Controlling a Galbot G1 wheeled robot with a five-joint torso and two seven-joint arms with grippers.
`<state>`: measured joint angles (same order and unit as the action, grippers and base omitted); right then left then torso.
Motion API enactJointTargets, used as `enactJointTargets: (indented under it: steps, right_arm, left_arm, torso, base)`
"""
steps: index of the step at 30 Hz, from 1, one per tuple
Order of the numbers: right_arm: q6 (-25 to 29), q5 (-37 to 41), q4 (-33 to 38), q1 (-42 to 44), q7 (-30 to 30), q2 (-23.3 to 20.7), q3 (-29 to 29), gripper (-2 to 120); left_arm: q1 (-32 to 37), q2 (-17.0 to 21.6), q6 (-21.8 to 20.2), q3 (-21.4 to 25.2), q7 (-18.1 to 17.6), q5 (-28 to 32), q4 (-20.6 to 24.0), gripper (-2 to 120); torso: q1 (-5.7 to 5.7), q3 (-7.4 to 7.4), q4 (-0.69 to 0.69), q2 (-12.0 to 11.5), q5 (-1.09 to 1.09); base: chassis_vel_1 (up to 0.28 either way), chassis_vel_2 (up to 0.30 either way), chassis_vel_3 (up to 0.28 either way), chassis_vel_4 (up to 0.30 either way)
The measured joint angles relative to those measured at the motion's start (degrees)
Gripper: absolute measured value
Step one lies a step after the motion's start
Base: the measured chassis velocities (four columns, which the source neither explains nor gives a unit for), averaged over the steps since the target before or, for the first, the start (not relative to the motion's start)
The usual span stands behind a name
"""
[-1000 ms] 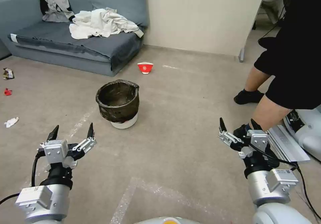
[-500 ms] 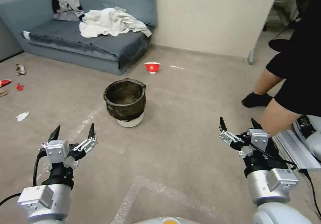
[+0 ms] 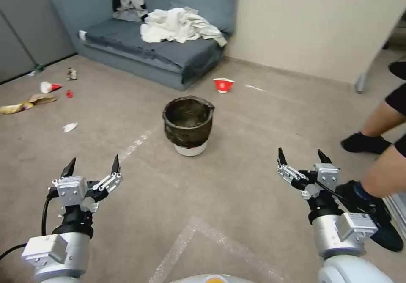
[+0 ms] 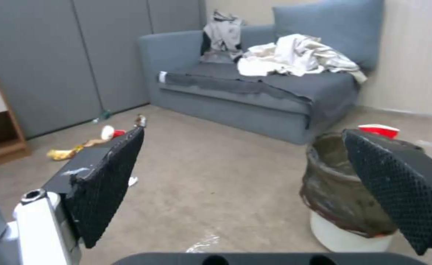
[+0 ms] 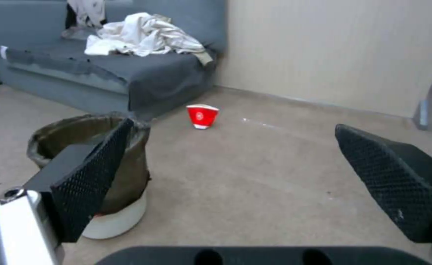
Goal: Pick up the trash can from the floor.
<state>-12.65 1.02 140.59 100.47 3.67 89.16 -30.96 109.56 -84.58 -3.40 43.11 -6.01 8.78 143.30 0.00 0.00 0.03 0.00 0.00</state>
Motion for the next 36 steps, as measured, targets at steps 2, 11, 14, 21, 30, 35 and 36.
enactJointTargets:
  steps: [2, 11, 14, 21, 30, 35, 36]
  right_arm:
    - [0.01, 0.0, -0.03, -0.01, 0.03, 0.01, 0.04, 100]
    - [0.16, 0.0, -0.26, 0.16, 0.06, 0.04, 0.05, 100]
    - [0.18, 0.0, -0.33, 0.15, 0.06, 0.04, 0.09, 100]
    - [0.21, -0.06, -0.46, 0.12, 0.06, 0.06, 0.31, 100]
    - [0.22, -0.14, -0.56, 0.21, -0.09, 0.08, 0.36, 100]
    - [0.23, -0.16, -0.6, 0.2, -0.11, 0.07, 0.43, 100]
    - [0.23, -0.16, -0.6, 0.2, -0.11, 0.06, 0.44, 100]
  left_arm:
    - [0.0, 0.0, 0.0, 0.05, -0.01, 0.0, -0.01, 100]
    - [0.03, -0.02, -0.09, 0.07, -0.01, 0.0, -0.05, 100]
    - [0.0, -0.03, -0.1, 0.04, -0.01, 0.01, -0.06, 100]
    - [-0.04, -0.03, -0.15, 0.03, -0.02, 0.09, -0.06, 100]
    - [-0.06, -0.03, -0.26, 0.0, -0.05, 0.27, -0.06, 100]
    - [-0.07, -0.02, -0.27, 0.0, -0.06, 0.33, -0.06, 100]
    - [-0.07, -0.03, -0.27, 0.0, -0.06, 0.34, -0.06, 100]
  torso:
    - [0.0, 0.0, -0.01, 0.0, 0.0]
    - [0.0, 0.0, -0.02, 0.0, 0.0]
    - [0.0, 0.0, -0.03, 0.0, 0.0]
    - [0.0, 0.0, -0.03, 0.0, 0.0]
    - [0.0, 0.0, -0.02, 0.0, 0.0]
    - [0.0, 0.0, -0.03, 0.0, 0.0]
    - [0.0, 0.0, -0.03, 0.0, 0.0]
  base:
    - [0.025, 0.054, 0.064, 0.016]
    - [-0.049, 0.056, 0.052, -0.048]
    - [-0.13, 0.096, 0.106, -0.113]
    - [-0.098, 0.102, 0.095, -0.086]
    - [-0.083, 0.089, 0.083, -0.079]
    - [-0.115, 0.112, 0.117, -0.091]
    - [-0.149, 0.113, 0.127, -0.134]
